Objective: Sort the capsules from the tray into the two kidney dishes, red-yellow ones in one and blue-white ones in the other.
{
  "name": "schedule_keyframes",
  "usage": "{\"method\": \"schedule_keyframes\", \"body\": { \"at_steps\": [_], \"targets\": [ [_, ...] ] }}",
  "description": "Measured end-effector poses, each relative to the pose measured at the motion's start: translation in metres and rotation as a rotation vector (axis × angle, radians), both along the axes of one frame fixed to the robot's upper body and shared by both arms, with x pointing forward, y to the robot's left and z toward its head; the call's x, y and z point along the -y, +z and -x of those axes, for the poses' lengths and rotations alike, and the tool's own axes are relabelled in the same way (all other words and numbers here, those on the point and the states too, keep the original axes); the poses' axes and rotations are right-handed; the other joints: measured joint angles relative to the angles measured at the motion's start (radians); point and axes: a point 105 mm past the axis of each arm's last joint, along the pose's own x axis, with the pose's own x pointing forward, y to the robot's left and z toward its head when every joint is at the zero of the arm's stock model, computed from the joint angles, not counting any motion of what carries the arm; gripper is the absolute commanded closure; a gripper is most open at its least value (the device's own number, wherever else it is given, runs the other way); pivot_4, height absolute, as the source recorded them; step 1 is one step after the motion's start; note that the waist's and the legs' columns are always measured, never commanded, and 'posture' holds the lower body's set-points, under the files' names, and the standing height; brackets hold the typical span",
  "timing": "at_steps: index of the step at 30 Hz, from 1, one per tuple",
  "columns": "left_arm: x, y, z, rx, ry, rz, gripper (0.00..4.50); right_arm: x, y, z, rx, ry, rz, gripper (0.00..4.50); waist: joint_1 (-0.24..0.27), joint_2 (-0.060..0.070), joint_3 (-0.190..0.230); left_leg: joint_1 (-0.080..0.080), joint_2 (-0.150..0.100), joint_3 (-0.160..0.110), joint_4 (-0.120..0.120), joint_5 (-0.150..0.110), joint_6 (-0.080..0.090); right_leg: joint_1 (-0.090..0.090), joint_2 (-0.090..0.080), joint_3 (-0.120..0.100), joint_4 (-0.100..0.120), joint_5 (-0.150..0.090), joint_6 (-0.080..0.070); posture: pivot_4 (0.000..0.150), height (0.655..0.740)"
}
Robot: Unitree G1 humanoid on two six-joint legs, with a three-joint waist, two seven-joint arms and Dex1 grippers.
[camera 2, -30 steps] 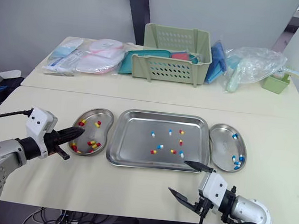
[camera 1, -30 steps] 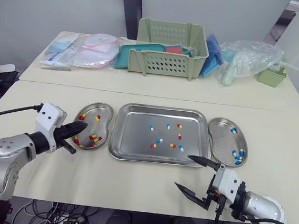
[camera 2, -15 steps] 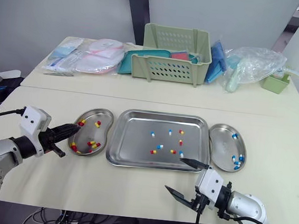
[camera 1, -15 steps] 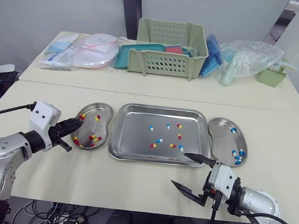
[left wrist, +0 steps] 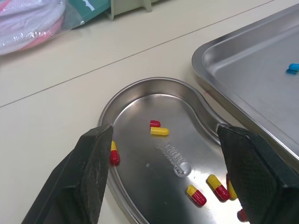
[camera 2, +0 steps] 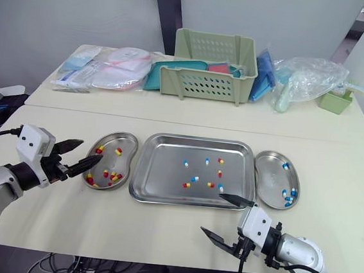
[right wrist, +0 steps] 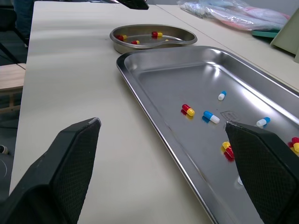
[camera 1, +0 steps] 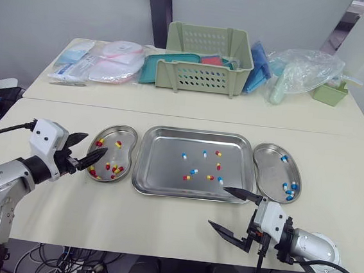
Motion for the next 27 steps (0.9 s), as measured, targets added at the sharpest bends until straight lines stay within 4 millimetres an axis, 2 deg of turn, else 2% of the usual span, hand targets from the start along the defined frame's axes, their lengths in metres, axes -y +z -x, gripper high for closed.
{"method": "schedule_keyframes", "body": {
  "at_steps": [5, 10, 12, 13, 17, 19, 22, 27],
  "targets": [
    [-0.002, 0.017, 0.005, 0.073, 0.002, 0.004, 0.84, 0.0, 0.0, 0.0, -0.001, 0.0, -0.001, 0.0, 0.0, 0.0, 0.0, 0.0, 0.0, 0.0, 0.0, 0.0, 0.0, 0.0, 0.0, 0.0, 0.0, 0.0, 0.0, 0.15, 0.74],
    [-0.014, 0.02, 0.014, 0.095, 0.039, 0.001, 0.84, 0.002, 0.001, -0.001, -0.001, -0.013, -0.003, 0.0, -0.001, 0.0, 0.0, 0.0, 0.0, 0.0, 0.0, 0.0, 0.0, 0.0, 0.0, 0.0, 0.0, 0.0, 0.0, 0.15, 0.74],
    [-0.023, 0.023, 0.02, 0.098, 0.067, 0.028, 0.28, 0.01, 0.003, -0.006, -0.002, -0.059, -0.005, 0.0, -0.001, 0.0, 0.0, 0.0, 0.0, 0.0, 0.0, 0.0, 0.0, 0.0, 0.0, 0.0, 0.0, 0.0, 0.0, 0.15, 0.74],
    [-0.03, 0.023, 0.025, 0.092, 0.09, 0.035, 0.02, 0.016, 0.004, -0.008, -0.002, -0.086, 0.002, 0.0, -0.001, 0.0, 0.0, 0.0, 0.0, 0.0, 0.0, 0.0, 0.0, 0.0, 0.0, 0.0, 0.0, 0.0, 0.0, 0.15, 0.74],
    [-0.051, 0.013, 0.039, 0.051, 0.166, 0.047, 0.02, 0.043, 0.007, -0.002, -0.038, -0.165, 0.044, 0.0, 0.0, 0.0, 0.0, 0.0, 0.0, 0.0, 0.0, 0.0, 0.0, 0.0, 0.0, 0.0, 0.0, 0.0, 0.0, 0.15, 0.74],
    [-0.065, 0.001, 0.048, 0.009, 0.218, 0.054, 0.02, 0.064, 0.009, 0.002, -0.062, -0.224, 0.073, 0.0, 0.0, 0.0, 0.0, 0.0, 0.0, 0.001, 0.0, 0.0, 0.0, 0.0, 0.0, 0.0, 0.0, 0.0, 0.0, 0.15, 0.74],
    [-0.08, -0.015, 0.062, -0.036, 0.276, 0.05, 0.02, 0.098, 0.023, 0.002, -0.053, -0.316, 0.122, 0.0, 0.001, -0.001, 0.0, 0.001, 0.0, 0.001, 0.0, 0.0, 0.0, 0.001, 0.0, 0.0, 0.0, 0.0, 0.0, 0.15, 0.74],
    [-0.091, -0.037, 0.081, -0.099, 0.311, 0.041, 0.02, 0.15, 0.032, 0.0, -0.075, -0.411, 0.208, 0.0, 0.0, -0.002, -0.001, 0.001, 0.0, 0.002, -0.001, 0.0, 0.0, 0.001, 0.0, 0.001, -0.001, 0.0, 0.0, 0.15, 0.74]
  ]
}}
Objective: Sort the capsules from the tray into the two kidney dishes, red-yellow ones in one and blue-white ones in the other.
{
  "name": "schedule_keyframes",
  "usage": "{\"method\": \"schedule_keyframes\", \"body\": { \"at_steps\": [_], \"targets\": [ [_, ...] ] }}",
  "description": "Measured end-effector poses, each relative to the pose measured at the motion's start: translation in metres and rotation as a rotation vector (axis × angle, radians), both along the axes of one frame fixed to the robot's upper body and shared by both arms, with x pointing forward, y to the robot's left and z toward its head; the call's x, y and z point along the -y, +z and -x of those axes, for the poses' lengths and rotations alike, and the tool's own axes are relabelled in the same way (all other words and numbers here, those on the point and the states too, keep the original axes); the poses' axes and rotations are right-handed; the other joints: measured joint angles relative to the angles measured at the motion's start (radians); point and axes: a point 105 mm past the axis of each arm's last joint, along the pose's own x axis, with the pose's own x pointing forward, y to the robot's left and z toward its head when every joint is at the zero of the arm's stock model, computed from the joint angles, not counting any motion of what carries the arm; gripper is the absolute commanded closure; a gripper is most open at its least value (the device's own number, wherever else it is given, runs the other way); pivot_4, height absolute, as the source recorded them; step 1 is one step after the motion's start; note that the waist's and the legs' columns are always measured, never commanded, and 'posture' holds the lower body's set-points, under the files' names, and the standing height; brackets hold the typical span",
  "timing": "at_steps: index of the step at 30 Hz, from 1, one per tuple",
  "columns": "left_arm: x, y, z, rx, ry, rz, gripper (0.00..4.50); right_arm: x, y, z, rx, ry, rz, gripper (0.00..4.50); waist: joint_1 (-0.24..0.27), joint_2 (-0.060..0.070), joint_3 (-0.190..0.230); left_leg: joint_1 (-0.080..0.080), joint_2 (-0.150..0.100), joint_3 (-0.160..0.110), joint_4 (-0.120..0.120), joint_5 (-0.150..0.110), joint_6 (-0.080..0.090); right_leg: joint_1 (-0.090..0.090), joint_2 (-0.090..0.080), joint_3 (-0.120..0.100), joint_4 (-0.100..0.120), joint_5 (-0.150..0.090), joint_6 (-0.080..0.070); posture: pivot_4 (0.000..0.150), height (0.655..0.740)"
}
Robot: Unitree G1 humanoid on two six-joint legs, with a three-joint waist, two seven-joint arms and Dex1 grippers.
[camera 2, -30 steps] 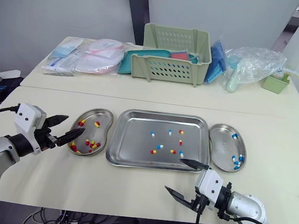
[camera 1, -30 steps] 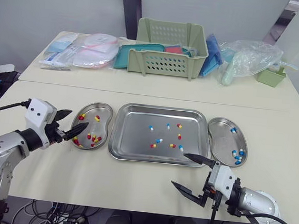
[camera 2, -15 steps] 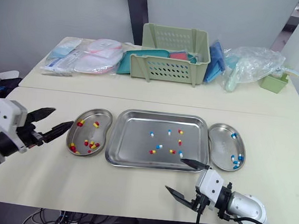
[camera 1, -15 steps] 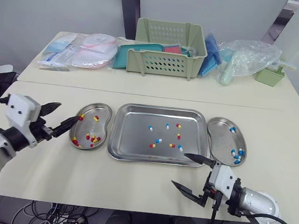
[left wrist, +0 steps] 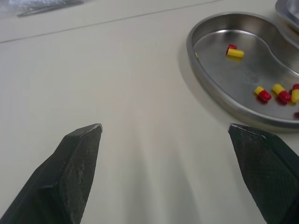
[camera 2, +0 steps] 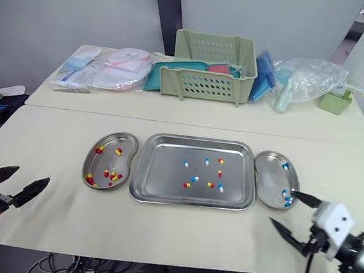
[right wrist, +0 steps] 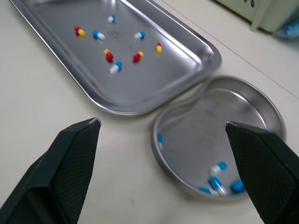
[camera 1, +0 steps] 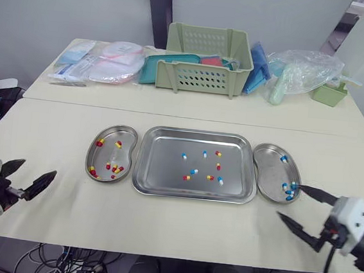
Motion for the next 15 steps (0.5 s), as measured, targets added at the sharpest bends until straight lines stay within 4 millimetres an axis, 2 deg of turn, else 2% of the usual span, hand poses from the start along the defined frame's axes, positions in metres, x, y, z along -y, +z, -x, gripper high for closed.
{"method": "schedule_keyframes", "body": {
  "at_steps": [1, 7, 10, 15],
  "targets": [
    [-0.003, -0.007, 0.006, -0.023, 0.007, 0.0, 0.02, 0.015, 0.001, -0.002, -0.012, -0.03, 0.02, 0.0, 0.0, 0.0, 0.0, 0.0, 0.0, 0.0, 0.0, 0.0, 0.0, 0.0, 0.0, 0.0, 0.0, 0.0, 0.0, 0.15, 0.74],
    [-0.01, -0.025, 0.028, -0.1, 0.019, -0.025, 0.02, 0.056, 0.005, -0.012, -0.046, -0.091, 0.065, 0.0, -0.001, 0.0, 0.0, 0.0, 0.0, 0.001, 0.0, 0.0, 0.0, 0.0, 0.0, 0.0, 0.0, 0.0, 0.0, 0.15, 0.74],
    [-0.01, -0.027, 0.031, -0.099, 0.026, -0.028, 0.02, 0.066, 0.002, -0.013, -0.068, -0.114, 0.079, 0.0, 0.0, 0.0, 0.0, 0.0, 0.0, 0.001, 0.0, 0.0, 0.0, 0.0, 0.0, 0.0, 0.0, 0.0, 0.0, 0.15, 0.74],
    [-0.005, -0.031, 0.036, -0.101, 0.032, -0.018, 0.02, 0.066, -0.002, -0.013, -0.08, -0.091, 0.098, 0.0, 0.0, 0.0, 0.0, 0.0, 0.0, 0.001, 0.0, 0.0, 0.0, 0.0, 0.0, 0.001, 0.0, 0.0, 0.0, 0.15, 0.74]
  ]
}}
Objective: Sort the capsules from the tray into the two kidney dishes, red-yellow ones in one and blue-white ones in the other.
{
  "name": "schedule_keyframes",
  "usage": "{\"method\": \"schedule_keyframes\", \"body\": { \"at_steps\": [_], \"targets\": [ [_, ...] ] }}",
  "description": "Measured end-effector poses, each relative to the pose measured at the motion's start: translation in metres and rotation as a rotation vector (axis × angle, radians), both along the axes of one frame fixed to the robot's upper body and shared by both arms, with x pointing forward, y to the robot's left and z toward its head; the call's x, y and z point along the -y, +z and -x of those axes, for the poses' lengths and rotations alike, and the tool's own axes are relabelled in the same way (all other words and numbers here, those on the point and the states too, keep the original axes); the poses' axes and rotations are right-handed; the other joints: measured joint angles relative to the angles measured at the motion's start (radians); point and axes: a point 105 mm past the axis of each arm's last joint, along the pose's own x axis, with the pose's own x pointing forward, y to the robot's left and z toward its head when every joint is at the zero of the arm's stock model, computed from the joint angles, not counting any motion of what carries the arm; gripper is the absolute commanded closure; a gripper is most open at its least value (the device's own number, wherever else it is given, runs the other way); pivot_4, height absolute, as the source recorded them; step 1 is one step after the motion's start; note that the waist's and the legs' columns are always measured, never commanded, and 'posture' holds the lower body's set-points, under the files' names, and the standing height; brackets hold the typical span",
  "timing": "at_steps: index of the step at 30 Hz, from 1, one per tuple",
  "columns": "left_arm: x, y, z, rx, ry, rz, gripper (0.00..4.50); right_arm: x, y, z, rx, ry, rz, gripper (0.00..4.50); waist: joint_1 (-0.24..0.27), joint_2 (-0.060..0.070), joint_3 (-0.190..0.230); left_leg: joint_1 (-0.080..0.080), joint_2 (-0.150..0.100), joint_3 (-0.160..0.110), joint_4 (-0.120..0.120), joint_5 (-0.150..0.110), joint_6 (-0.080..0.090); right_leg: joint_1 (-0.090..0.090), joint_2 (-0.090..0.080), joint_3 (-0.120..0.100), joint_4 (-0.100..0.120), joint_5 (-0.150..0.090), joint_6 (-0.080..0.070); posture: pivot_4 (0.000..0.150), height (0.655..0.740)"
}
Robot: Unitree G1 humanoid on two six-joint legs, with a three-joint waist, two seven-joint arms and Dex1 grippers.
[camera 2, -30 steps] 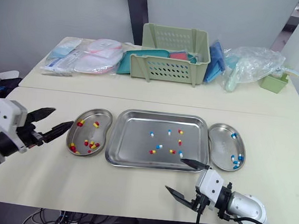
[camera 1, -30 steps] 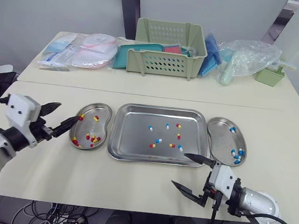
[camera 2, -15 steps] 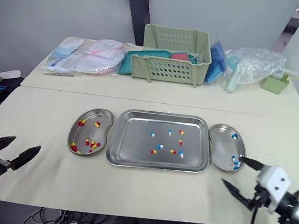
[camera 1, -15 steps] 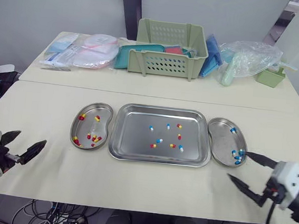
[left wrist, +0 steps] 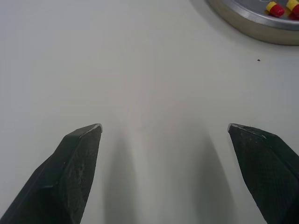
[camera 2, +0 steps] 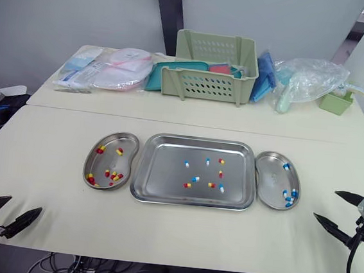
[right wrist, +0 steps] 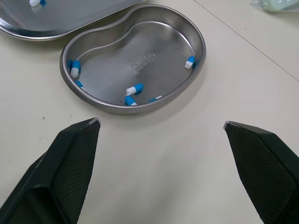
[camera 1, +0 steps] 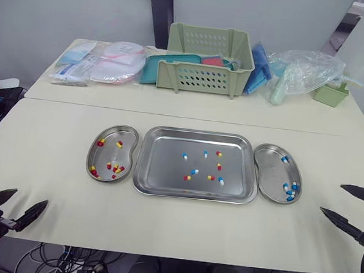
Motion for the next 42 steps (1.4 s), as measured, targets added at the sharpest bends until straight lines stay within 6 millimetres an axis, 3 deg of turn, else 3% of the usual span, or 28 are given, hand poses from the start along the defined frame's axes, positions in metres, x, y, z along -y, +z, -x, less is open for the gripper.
{"method": "schedule_keyframes", "body": {
  "at_steps": [15, 19, 25, 32, 39, 42],
  "targets": [
    [0.011, 0.002, 0.0, 0.023, -0.031, 0.001, 0.02, -0.001, -0.006, -0.002, -0.014, 0.021, 0.02, 0.0, 0.0, 0.0, 0.0, 0.0, 0.0, 0.0, 0.0, 0.0, 0.0, 0.0, 0.0, 0.0, 0.0, 0.0, 0.0, 0.15, 0.74],
    [0.018, 0.005, -0.002, 0.028, -0.07, -0.003, 0.02, -0.008, -0.007, 0.006, -0.03, 0.073, 0.035, 0.0, 0.0, 0.0, 0.0, 0.0, 0.0, 0.0, 0.0, 0.0, 0.0, 0.0, 0.0, 0.0, 0.0, 0.0, 0.0, 0.15, 0.74],
    [0.027, 0.002, -0.002, 0.016, -0.12, -0.003, 0.02, -0.041, -0.004, 0.024, -0.036, 0.215, 0.035, 0.0, 0.001, 0.0, 0.0, 0.0, 0.0, 0.0, 0.0, 0.0, 0.0, 0.001, 0.0, -0.001, 0.0, 0.0, 0.0, 0.15, 0.74],
    [0.031, 0.0, 0.0, 0.004, -0.14, -0.004, 0.02, -0.112, -0.014, 0.044, 0.004, 0.331, -0.146, 0.0, 0.001, 0.0, 0.0, 0.0, 0.0, -0.001, 0.0, 0.0, 0.0, 0.0, 0.0, -0.001, 0.0, 0.0, 0.0, 0.15, 0.74],
    [0.042, 0.004, -0.002, 0.021, -0.194, -0.013, 0.02, -0.149, -0.031, 0.037, 0.043, 0.303, -0.245, 0.0, 0.0, -0.002, -0.002, 0.0, 0.001, -0.001, 0.0, 0.0, 0.0, 0.001, 0.0, -0.001, 0.0, 0.0, 0.0, 0.15, 0.74],
    [0.044, 0.006, -0.002, 0.027, -0.206, -0.015, 0.02, -0.151, -0.032, 0.035, 0.056, 0.295, -0.231, 0.0, 0.001, -0.003, -0.002, 0.0, 0.001, -0.001, 0.0, 0.0, 0.0, 0.0, 0.0, -0.001, 0.0, 0.0, 0.0, 0.15, 0.74]
  ]
}}
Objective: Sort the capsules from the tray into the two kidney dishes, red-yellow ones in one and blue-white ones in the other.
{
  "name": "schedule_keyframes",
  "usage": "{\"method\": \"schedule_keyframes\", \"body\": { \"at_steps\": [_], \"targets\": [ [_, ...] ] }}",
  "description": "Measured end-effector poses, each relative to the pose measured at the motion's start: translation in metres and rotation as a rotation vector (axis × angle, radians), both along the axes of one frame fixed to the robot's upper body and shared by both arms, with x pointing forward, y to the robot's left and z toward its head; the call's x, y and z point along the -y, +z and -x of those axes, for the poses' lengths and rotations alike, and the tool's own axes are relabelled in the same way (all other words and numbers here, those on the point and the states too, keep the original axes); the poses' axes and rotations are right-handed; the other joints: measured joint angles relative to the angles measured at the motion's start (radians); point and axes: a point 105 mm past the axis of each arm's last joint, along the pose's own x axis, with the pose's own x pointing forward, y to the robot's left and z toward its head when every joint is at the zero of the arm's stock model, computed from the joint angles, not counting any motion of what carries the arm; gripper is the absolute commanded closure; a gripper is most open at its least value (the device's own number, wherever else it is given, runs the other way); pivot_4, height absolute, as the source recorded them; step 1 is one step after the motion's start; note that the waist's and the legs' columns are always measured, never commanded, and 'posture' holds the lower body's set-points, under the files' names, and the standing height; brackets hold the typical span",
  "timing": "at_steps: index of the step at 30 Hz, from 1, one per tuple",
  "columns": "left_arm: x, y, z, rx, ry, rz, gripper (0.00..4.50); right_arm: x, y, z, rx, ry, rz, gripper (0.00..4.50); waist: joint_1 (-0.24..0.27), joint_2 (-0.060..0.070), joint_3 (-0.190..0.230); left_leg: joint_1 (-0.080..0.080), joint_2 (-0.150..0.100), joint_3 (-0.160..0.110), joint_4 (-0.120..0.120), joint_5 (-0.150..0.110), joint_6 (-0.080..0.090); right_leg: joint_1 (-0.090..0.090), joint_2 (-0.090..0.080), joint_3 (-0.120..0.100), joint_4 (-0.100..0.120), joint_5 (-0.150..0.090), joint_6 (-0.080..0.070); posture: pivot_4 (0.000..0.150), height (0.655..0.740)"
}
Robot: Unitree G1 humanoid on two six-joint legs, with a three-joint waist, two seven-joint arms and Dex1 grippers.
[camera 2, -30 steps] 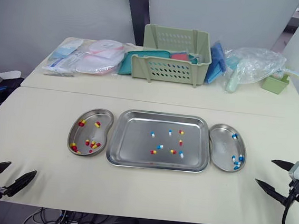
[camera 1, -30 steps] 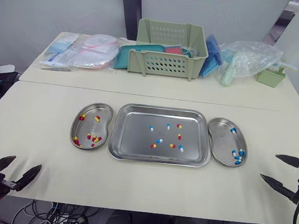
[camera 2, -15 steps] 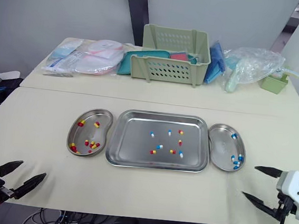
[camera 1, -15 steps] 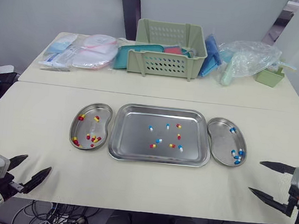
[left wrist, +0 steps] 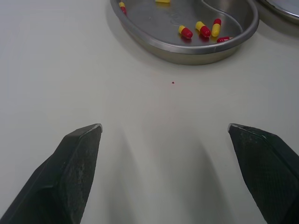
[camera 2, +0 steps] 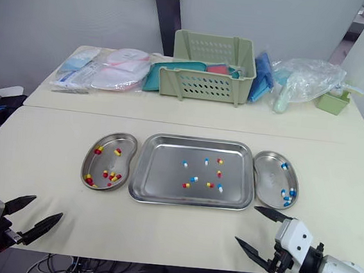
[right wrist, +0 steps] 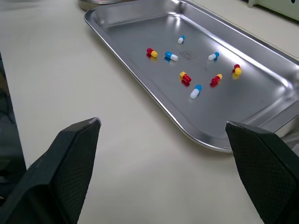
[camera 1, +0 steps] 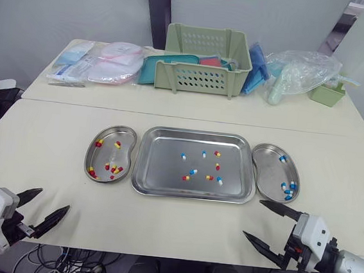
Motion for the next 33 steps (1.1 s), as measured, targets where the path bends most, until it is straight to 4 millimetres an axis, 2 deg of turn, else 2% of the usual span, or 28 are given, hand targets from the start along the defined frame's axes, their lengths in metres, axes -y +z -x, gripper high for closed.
{"method": "schedule_keyframes", "body": {
  "at_steps": [6, 11, 16, 22, 25, 27, 33],
  "targets": [
    [0.013, 0.01, -0.006, 0.017, -0.097, -0.017, 0.02, -0.008, -0.001, -0.001, 0.027, 0.025, 0.0, 0.0, 0.0, -0.001, 0.0, 0.0, 0.0, 0.0, 0.0, 0.0, 0.0, 0.0, 0.0, 0.0, 0.0, 0.0, 0.0, 0.15, 0.74],
    [0.05, 0.026, -0.018, 0.054, -0.305, -0.041, 0.02, -0.012, -0.003, 0.0, 0.028, 0.049, 0.014, 0.0, 0.0, 0.0, 0.0, 0.0, 0.0, 0.0, 0.0, 0.0, 0.0, 0.0, 0.0, 0.0, 0.0, 0.0, 0.0, 0.15, 0.74],
    [0.094, 0.033, -0.026, 0.042, -0.498, 0.002, 0.02, -0.012, -0.007, 0.001, 0.014, 0.057, 0.015, 0.0, 0.0, 0.0, 0.0, 0.0, 0.0, 0.0, 0.0, 0.0, 0.0, 0.0, 0.0, 0.0, 0.0, 0.0, 0.0, 0.15, 0.74],
    [0.143, 0.037, -0.052, 0.048, -0.653, 0.052, 0.02, -0.015, -0.008, 0.0, 0.012, 0.066, 0.008, 0.0, 0.0, 0.001, 0.0, 0.0, -0.001, 0.0, 0.0, 0.0, 0.0, 0.0, 0.0, 0.0, 0.001, 0.0, 0.0, 0.15, 0.74],
    [0.167, 0.043, -0.064, 0.07, -0.741, 0.07, 0.54, -0.017, -0.009, 0.001, 0.008, 0.066, 0.001, 0.0, 0.001, 0.001, 0.0, 0.0, -0.001, -0.001, 0.001, 0.0, 0.0, 0.0, 0.0, 0.0, 0.001, 0.0, 0.0, 0.15, 0.74],
    [0.177, 0.049, -0.073, 0.086, -0.785, 0.066, 1.15, -0.018, -0.01, 0.002, 0.0, 0.066, -0.003, 0.0, 0.001, 0.001, 0.0, 0.0, -0.001, -0.001, 0.001, 0.0, 0.0, 0.0, 0.0, 0.0, 0.001, 0.0, 0.0, 0.15, 0.74],
    [0.2, 0.051, -0.096, 0.049, -0.929, 0.025, 1.15, -0.017, -0.014, 0.005, -0.015, 0.038, -0.008, 0.0, 0.0, 0.002, 0.001, 0.0, -0.001, -0.001, 0.001, 0.0, 0.0, 0.0, 0.0, 0.0, 0.001, 0.0, 0.0, 0.15, 0.74]
  ]
}}
